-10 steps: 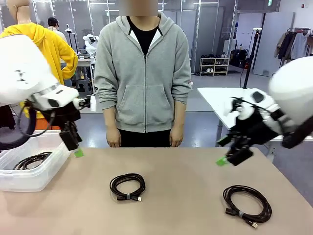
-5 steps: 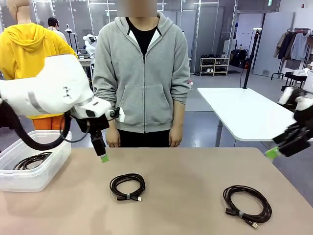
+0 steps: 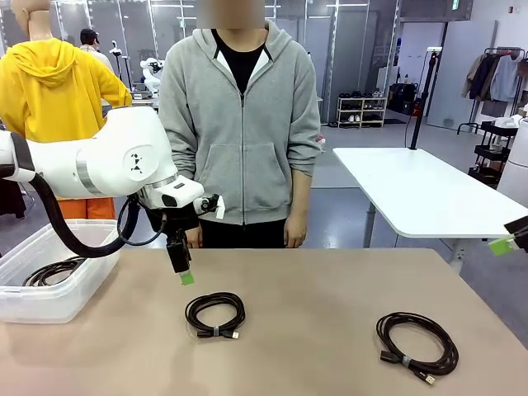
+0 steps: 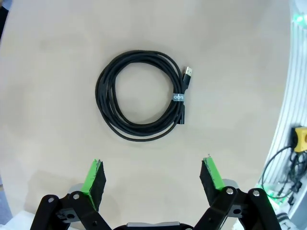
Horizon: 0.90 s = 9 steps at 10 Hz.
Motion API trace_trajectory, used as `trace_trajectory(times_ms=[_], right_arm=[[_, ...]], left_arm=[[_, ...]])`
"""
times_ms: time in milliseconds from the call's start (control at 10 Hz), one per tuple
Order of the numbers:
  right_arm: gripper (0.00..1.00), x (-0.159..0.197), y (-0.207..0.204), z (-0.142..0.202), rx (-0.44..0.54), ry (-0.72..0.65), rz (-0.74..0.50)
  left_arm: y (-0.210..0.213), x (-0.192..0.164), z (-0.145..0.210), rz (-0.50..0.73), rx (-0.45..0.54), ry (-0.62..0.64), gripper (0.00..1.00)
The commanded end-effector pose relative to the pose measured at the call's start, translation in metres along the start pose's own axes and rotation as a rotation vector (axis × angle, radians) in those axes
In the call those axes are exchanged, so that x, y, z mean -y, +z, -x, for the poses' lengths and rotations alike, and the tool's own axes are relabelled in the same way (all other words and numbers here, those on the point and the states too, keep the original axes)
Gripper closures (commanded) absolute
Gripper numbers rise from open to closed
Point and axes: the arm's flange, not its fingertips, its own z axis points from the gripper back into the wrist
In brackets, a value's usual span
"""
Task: Organize and store the cables.
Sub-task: Place the USB Extension Cable into the Organizing box.
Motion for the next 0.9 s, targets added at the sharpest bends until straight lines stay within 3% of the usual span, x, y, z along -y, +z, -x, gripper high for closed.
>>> trace_trajectory(times_ms=[0, 400, 500, 800], right_arm=[[0.00, -0.003, -0.007, -0.004, -0.026, 0.010, 0.000], [0.00, -0.003, -0.007, -0.004, -0.026, 0.010, 0.000], [0.00, -0.003, -0.007, -0.004, -0.026, 0.010, 0.000], [0.00, -0.003, -0.007, -0.004, -0.026, 0.010, 0.000]], left_arm=[[-0.004, -0.004, -0.001, -0.030, 0.016, 0.055, 0.00], [-0.001, -0.004, 0.001, -0.013, 0.009, 0.040, 0.00], [-0.010, 0.008, -0.016, -0.051, -0.060, 0.007, 0.00], [-0.045, 0.044, -0.038, -0.067, -0.114, -0.078, 0.00]])
